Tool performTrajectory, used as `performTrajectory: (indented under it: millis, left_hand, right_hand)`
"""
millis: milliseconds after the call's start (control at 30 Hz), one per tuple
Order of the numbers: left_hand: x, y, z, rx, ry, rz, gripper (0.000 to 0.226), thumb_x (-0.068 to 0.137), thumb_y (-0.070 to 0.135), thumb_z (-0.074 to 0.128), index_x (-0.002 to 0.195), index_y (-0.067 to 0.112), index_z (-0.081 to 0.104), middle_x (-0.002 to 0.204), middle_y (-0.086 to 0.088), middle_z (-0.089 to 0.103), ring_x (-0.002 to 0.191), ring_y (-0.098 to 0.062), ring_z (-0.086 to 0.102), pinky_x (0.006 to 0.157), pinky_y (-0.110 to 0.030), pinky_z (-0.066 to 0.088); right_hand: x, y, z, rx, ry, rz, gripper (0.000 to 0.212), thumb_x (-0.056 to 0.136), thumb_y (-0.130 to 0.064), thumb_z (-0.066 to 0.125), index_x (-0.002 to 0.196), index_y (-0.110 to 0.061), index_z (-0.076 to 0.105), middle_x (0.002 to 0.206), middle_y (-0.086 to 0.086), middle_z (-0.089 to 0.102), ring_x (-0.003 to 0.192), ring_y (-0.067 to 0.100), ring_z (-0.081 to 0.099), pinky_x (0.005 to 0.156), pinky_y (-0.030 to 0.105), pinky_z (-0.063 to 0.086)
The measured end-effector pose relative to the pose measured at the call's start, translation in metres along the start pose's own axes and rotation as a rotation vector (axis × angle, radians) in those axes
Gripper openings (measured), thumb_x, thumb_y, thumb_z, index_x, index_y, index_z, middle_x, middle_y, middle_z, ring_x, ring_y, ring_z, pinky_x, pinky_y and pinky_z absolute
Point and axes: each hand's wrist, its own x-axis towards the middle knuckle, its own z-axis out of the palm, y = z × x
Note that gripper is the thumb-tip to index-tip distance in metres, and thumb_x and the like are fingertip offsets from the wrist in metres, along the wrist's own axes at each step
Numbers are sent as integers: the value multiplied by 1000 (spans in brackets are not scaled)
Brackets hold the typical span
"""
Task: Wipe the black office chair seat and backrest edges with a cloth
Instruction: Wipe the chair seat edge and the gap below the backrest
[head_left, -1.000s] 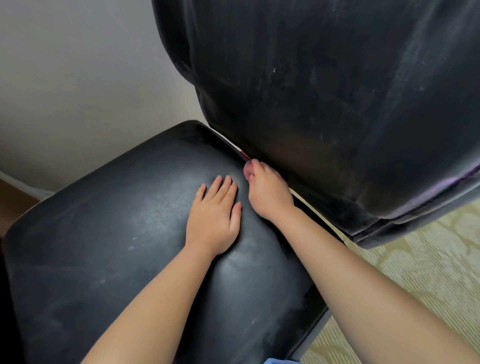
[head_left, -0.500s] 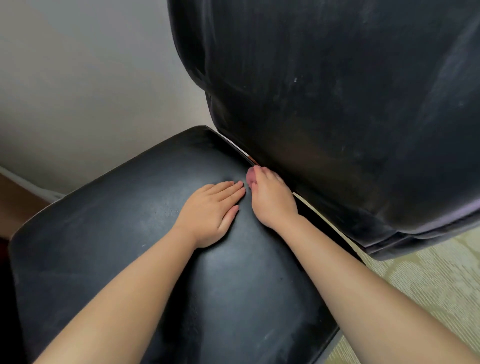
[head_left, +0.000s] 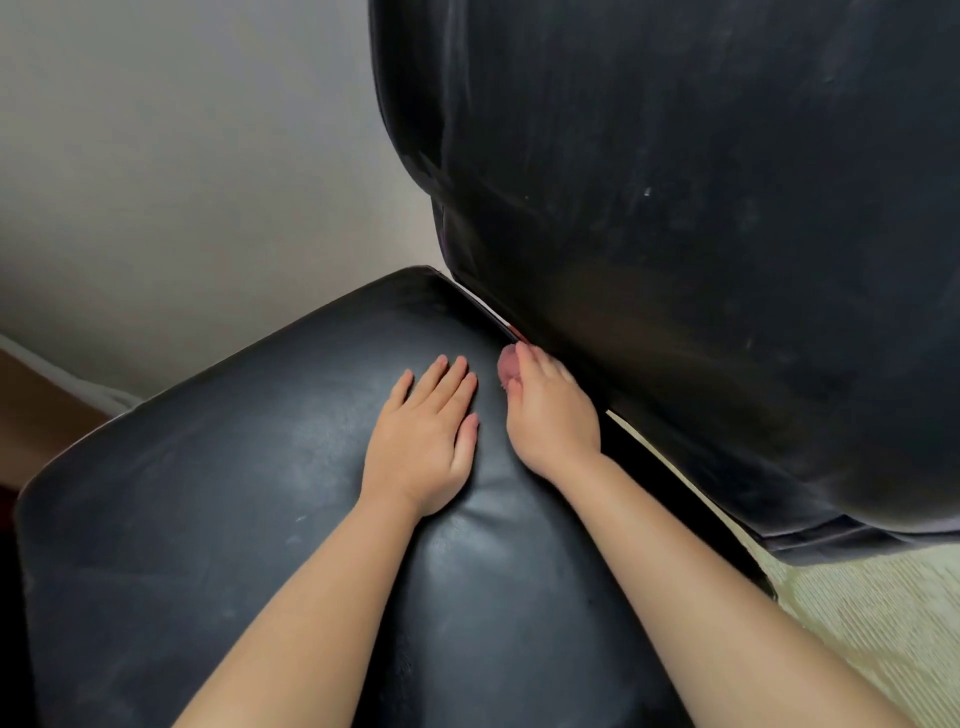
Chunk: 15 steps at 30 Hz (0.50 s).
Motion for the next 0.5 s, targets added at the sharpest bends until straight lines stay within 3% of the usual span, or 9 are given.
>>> performTrajectory:
  millis: [167,367,500]
  left_hand:
    - [4,0,3,-21,37,-115,52,94,32,28,127,8,60,137,-8,55,132,-29,46,110,-47,32]
    - [7,-1,6,10,69,-217,50,93,31,29,125,11,62,135,-10,56,130,-33,46,108,-52,31]
    - [8,-2,9,28,78,-277,50,92,31,29,124,11,62,134,-10,57,129,-36,46,107,-54,32]
  right_hand:
    - [44,-10,-2,112,-81,105,33,99,-20,32,129,-9,43,132,13,49,118,31,48,88,34,38]
    - [-4,-5,1,-53,-12,-46,50,100,-23,31,148,-10,20,152,6,28,138,20,27,111,29,23]
    - [10,-5,9,-60,13,-72,42,97,-20,35,138,-9,35,142,6,40,131,22,36,107,33,30]
